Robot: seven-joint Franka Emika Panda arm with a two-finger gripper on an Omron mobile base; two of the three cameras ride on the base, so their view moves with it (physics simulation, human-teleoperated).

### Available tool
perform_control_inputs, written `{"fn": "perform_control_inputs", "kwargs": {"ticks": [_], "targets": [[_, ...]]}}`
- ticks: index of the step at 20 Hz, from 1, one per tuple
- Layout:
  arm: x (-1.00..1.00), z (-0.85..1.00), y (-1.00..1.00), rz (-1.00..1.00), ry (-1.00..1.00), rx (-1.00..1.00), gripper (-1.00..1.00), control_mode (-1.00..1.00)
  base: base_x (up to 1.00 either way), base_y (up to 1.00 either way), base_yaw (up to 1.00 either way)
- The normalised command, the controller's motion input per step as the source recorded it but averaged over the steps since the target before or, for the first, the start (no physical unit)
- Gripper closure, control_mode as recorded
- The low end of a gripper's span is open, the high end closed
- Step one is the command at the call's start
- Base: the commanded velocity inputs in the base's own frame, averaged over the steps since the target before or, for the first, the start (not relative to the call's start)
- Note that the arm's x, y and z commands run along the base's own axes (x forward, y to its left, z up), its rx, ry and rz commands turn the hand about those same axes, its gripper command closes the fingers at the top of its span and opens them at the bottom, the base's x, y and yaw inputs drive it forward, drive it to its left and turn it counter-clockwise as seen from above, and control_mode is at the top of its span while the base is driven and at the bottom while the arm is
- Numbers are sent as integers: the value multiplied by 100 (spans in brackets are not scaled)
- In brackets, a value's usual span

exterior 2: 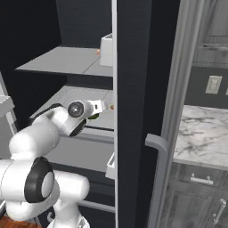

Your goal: Transport the steak and avocado to the fridge. Place the steak on the rack containing meat and place the avocado on the rack containing the vegetable, ensuring meats and vegetables are on different racks.

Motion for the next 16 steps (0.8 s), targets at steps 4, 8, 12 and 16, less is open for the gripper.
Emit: {"fn": "perform_control_inputs", "kwargs": {"ticks": [4,8,12,16], "targets": [[-47,100,0,-14,12,0,-100,-100,0,0,0],[-57,100,-2,-17,18,0,-100,-100,0,0,0],[-77,100,-11,-13,25,2,-100,-100,0,0,0],[-90,76,-9,-10,30,19,-100,-100,0,0,0]]}}
